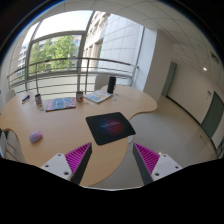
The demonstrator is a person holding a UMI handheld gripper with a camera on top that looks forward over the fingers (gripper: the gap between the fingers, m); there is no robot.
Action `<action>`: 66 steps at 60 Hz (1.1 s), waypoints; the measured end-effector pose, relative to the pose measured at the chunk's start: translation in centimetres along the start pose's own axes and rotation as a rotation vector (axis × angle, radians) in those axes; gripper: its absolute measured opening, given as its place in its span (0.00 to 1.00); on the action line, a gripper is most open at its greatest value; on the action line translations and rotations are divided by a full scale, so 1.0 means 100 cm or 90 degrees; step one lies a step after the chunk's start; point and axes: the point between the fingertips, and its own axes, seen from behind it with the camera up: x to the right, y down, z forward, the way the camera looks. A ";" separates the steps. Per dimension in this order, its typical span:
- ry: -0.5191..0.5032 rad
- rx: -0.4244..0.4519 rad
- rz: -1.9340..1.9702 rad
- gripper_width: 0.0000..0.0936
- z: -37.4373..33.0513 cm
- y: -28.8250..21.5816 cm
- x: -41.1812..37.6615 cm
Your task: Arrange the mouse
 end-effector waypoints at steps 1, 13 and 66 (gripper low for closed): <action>0.001 -0.002 0.001 0.91 0.000 0.001 0.000; 0.023 -0.030 -0.003 0.90 -0.008 0.031 -0.021; -0.232 -0.033 -0.006 0.90 0.119 0.080 -0.477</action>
